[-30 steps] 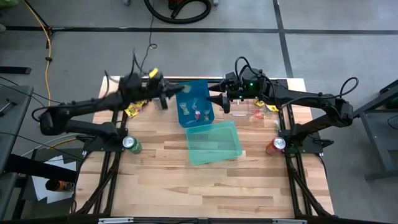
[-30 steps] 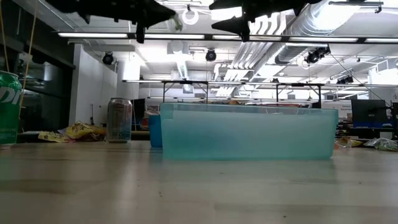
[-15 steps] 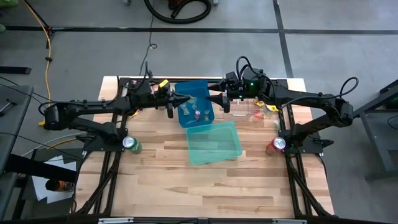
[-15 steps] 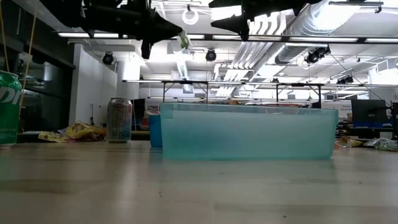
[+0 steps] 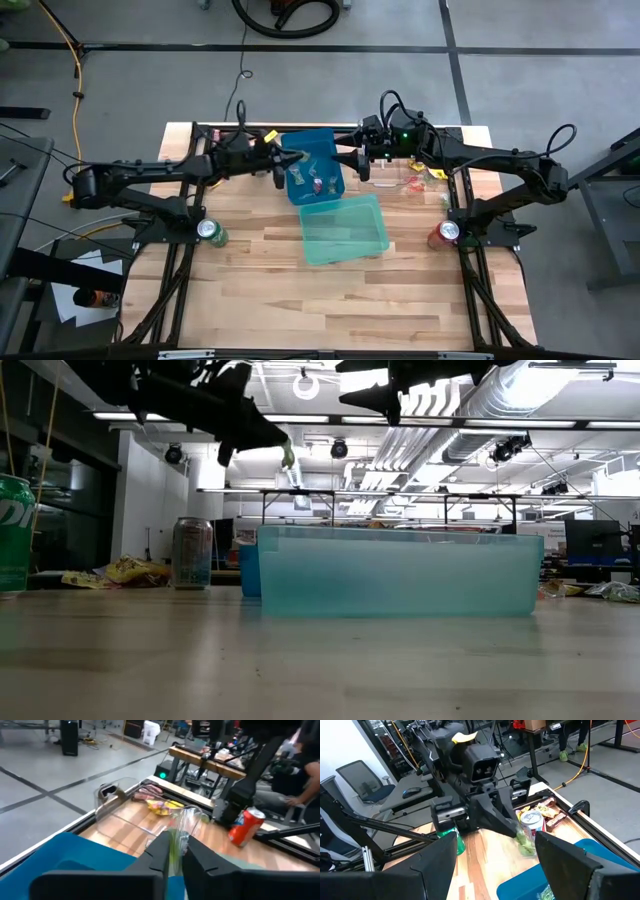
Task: Sort candy
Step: Put the green candy into the blue bin
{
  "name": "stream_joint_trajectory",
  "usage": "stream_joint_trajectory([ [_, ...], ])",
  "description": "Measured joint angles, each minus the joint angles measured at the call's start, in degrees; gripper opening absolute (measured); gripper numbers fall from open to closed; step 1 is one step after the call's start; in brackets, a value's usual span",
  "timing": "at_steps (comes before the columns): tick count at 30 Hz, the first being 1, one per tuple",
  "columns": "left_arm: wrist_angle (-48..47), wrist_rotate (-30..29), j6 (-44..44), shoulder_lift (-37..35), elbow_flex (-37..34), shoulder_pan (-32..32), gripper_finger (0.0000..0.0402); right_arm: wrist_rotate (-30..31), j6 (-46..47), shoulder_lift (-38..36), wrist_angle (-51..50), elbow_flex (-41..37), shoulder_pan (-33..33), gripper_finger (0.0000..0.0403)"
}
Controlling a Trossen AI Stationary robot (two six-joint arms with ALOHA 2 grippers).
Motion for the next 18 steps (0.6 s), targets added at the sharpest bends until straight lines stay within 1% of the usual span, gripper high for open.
stream_joint_trajectory([
  [5,-0.52,-1.17,0.84,0.53,0.02,-0.04,0.0096,-0.02,0.00,0.00,0.01,0.00,0.00,0.0264],
  [11,-0.36,-1.41,-2.54,0.48,0.32,-0.07,0.0174,-0.02,0.00,-0.06,0.16,0.00,0.00,0.0264],
  [15,0.38,-0.32,-5.52,-1.04,4.74,0.44,0.0204,0.12,2.96,-2.09,-1.90,1.23,-0.75,0.0264],
  [18,0.49,2.51,-6.52,-2.38,8.86,1.19,0.0214,3.18,3.70,-3.71,-8.00,5.55,-1.56,0.0264],
])
